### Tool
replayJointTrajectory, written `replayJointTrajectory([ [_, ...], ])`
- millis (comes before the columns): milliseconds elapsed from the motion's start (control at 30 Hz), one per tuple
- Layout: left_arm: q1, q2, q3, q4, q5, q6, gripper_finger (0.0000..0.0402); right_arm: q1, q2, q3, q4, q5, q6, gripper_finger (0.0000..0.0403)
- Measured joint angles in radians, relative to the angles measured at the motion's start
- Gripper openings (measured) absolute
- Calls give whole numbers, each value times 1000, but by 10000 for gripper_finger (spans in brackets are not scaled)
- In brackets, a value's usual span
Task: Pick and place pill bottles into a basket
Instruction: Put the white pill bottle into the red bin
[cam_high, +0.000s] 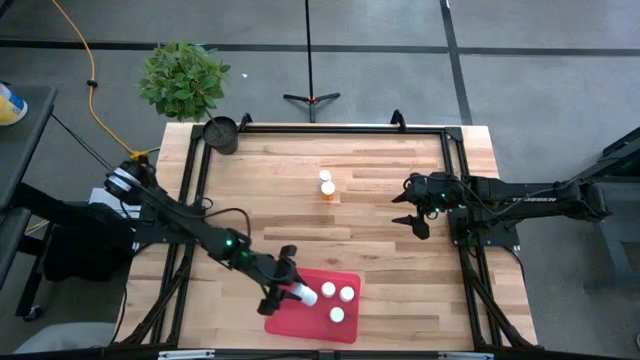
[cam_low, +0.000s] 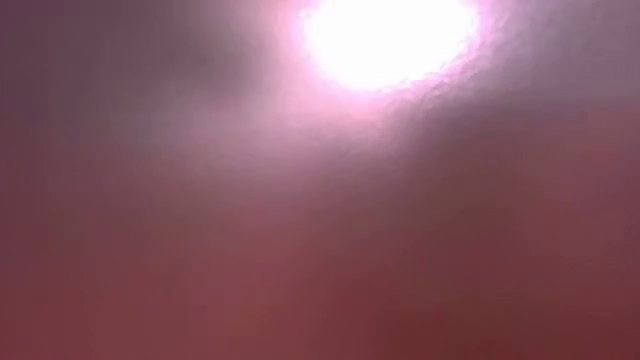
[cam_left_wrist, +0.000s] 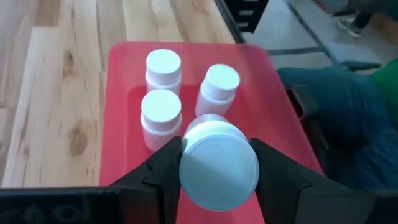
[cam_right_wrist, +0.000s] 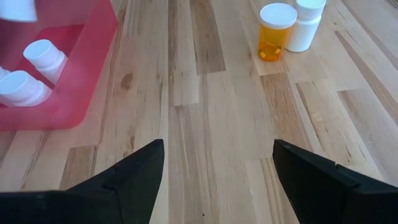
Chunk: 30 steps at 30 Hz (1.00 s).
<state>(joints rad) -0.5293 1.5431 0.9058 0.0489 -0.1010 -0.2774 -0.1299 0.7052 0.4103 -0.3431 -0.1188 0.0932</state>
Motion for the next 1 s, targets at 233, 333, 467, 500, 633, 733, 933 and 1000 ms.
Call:
replayJointTrajectory([
  [233,-1,93,111,-126,-7,-7,193,0,0,0,-4,0,3,291],
  [333,-1,121,173,-224,-7,-9,193,0,0,0,-4,0,8,291],
  [467,-1,137,254,-369,-7,-22,193,0,0,0,-5,-3,8,291],
  [500,-1,141,268,-418,-7,-29,193,0,0,0,-5,-3,8,291],
  [633,-1,159,310,-506,-8,-43,193,0,0,0,-5,-3,11,291],
  [733,-1,164,314,-516,6,-54,193,0,0,0,-7,-3,11,291],
  [933,-1,194,315,-535,14,-68,193,0,0,0,-5,-3,11,291],
  [1000,0,210,313,-541,19,-69,193,0,0,0,-5,-3,11,291],
])
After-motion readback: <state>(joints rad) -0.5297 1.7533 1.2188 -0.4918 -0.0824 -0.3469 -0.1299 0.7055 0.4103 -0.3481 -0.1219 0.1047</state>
